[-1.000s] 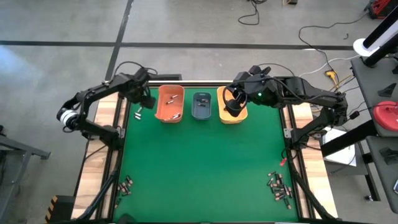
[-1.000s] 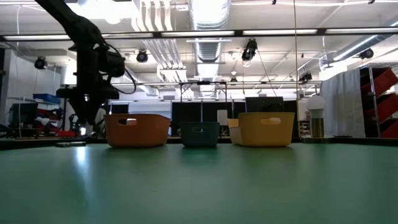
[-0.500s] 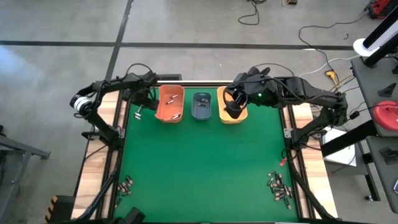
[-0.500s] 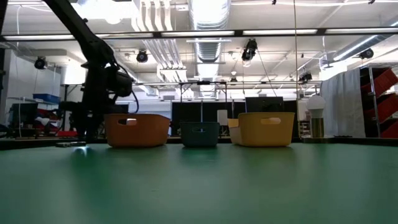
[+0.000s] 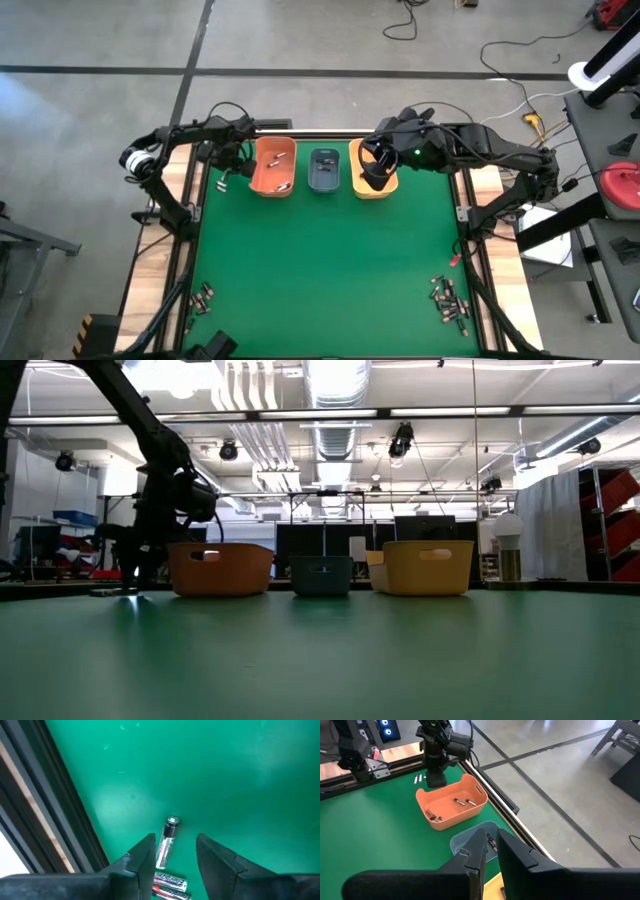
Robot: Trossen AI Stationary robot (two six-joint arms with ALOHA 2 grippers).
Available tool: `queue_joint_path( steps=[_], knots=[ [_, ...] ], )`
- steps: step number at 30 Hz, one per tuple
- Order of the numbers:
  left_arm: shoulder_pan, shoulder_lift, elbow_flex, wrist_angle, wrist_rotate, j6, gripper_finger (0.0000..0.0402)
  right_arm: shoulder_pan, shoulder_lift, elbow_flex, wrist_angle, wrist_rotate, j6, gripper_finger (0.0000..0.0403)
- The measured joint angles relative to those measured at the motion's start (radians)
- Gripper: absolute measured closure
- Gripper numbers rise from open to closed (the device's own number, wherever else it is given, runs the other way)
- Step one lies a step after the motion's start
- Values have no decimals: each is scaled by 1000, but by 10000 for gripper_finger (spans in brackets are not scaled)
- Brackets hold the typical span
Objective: Sort batteries
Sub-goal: Put the silver battery into the orange bin
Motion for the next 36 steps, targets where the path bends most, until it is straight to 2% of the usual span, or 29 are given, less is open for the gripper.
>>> queue_joint_path(
  steps=[13, 19, 22, 25, 27, 31, 36],
  knots=[
    [-1, -10, 0, 2, 76, 41, 286, 0, 0, 0, -1, 1, -10, 364],
    [-1, -20, 9, -6, 46, 52, 286, 0, 0, 0, -1, 2, -10, 364],
    [0, -18, 57, -64, 43, 84, 286, 0, 0, 0, -1, 3, -21, 364],
    [0, -12, 133, -246, 67, 162, 286, 0, 0, 0, -1, 3, -24, 364],
    [2, -12, 186, -308, 53, 197, 286, 0, 0, 0, -1, 3, -24, 364],
    [30, -1, 259, -314, 55, 236, 286, 0, 0, 0, -1, 3, -24, 364],
    [60, 77, 289, -318, 76, 273, 287, 0, 0, 0, -7, 2, -17, 364]
  ],
)
